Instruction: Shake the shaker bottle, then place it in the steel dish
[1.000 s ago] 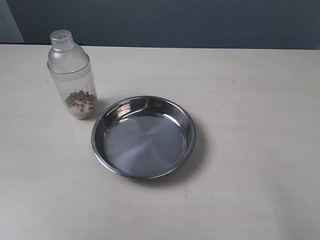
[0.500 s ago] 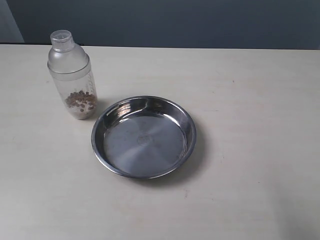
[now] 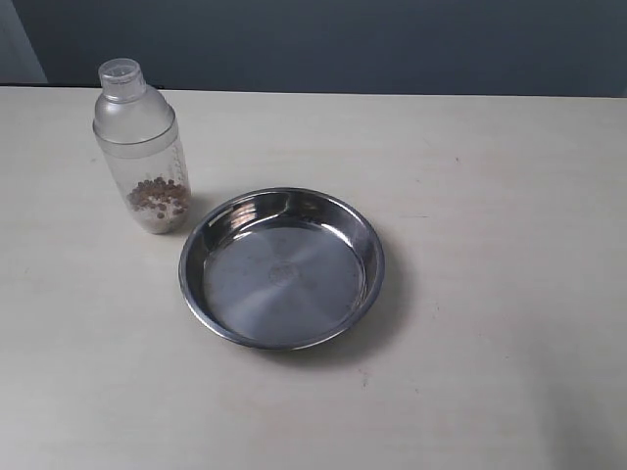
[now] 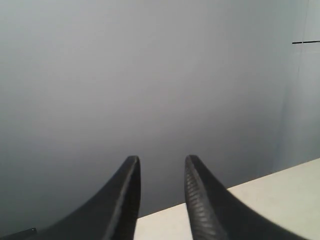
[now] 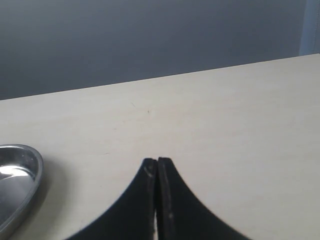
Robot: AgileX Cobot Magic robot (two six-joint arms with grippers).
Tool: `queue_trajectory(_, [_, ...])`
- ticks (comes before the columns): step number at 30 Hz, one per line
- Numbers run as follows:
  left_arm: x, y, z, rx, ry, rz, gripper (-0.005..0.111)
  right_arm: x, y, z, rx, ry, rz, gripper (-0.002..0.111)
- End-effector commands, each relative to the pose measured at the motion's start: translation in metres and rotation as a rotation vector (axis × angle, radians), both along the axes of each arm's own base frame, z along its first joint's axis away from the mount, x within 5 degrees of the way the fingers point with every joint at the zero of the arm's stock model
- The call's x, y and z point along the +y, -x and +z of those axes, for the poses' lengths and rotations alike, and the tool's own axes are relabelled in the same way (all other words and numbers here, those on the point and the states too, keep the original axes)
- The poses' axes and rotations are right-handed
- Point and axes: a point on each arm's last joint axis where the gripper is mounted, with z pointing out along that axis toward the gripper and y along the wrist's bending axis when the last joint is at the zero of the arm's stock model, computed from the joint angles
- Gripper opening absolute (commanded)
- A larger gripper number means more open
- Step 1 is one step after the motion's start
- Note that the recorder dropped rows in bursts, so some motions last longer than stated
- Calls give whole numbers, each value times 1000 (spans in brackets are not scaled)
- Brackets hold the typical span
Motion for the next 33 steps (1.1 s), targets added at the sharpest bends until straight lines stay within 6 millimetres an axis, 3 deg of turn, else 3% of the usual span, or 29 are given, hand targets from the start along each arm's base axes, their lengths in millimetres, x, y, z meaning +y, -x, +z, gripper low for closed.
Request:
queue_trajectory(1, [2, -4, 0, 8, 2, 18, 30, 0, 0, 1, -10, 5, 1, -1])
queue_trajectory(9, [-1, -1, 0, 41, 26, -12, 30, 0, 0, 1, -10, 5, 1, -1])
queue_trajectory(13, [11, -2, -3, 179, 83, 125, 30, 0, 0, 1, -10, 5, 1, -1])
queue_trajectory(17, [23, -2, 4, 155, 63, 295, 32, 0, 0, 1, -10, 5, 1, -1])
queue_trajectory(20, [6, 0, 9, 72, 60, 234, 32, 0, 0, 1, -10, 5, 1, -1])
queue_trajectory(22, [-9, -3, -4, 42, 30, 161, 32, 0, 0, 1, -10, 5, 1, -1])
queue_trajectory(23, [-12, -6, -22, 36, -10, 150, 32, 0, 0, 1, -10, 5, 1, -1])
queue_trajectory(24, [-12, -8, -29, 26, -23, 150, 31, 0, 0, 1, -10, 5, 1, -1])
queue_trajectory(29, [-10, -14, -105, 42, -16, 182, 32, 0, 0, 1, -10, 5, 1, -1])
queue_trajectory(33, [-12, -22, -139, 154, -47, 178, 41, 0, 0, 1, -12, 5, 1, -1])
